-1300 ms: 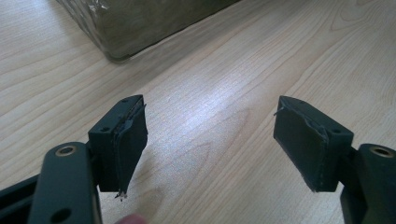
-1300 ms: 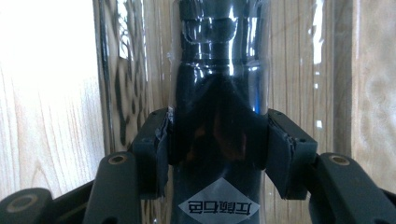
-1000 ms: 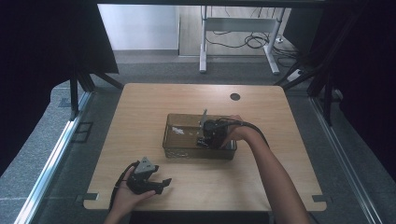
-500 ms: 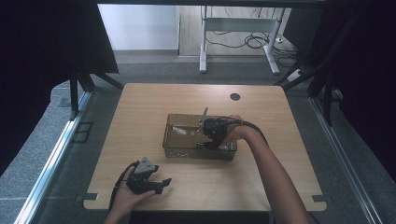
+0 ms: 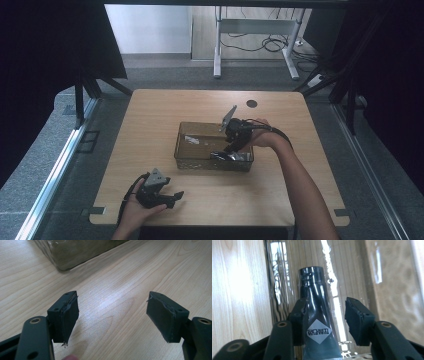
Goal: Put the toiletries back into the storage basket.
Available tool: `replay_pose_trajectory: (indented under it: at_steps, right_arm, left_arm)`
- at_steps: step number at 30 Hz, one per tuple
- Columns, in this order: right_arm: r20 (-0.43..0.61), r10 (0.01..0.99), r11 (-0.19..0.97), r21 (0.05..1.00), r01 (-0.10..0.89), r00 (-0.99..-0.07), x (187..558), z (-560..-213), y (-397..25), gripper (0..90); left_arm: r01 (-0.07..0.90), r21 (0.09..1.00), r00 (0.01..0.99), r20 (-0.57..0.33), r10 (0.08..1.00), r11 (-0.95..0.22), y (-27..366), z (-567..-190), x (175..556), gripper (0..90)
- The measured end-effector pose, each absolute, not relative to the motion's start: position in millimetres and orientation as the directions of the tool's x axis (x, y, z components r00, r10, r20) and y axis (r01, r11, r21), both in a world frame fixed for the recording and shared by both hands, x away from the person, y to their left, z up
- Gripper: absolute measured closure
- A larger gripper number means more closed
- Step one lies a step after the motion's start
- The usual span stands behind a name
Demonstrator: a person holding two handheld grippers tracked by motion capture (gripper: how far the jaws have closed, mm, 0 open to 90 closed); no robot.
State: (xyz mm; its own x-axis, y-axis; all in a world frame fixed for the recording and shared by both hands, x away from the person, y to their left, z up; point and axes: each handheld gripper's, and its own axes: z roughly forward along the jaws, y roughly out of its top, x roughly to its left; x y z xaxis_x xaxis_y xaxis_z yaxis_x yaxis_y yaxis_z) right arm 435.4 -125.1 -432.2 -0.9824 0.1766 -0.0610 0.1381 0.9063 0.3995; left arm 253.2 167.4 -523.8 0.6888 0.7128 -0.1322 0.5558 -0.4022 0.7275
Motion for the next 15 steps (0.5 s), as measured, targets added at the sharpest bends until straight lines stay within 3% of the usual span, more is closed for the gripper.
replay_pose_trajectory:
  at_steps: [6,15]
  right_arm:
    - [-0.067,0.210,0.877,0.455,0.157,-0.975,428,-422,-140,62.4]
    - [-0.078,0.240,0.836,0.523,0.165,-0.968,414,-416,-165,62.9]
  left_arm:
    - [0.555,0.726,0.691,-0.130,0.711,-0.407,167,-523,253,26.3]
    - [0.554,0.726,0.692,-0.129,0.710,-0.408,165,-524,253,26.3]
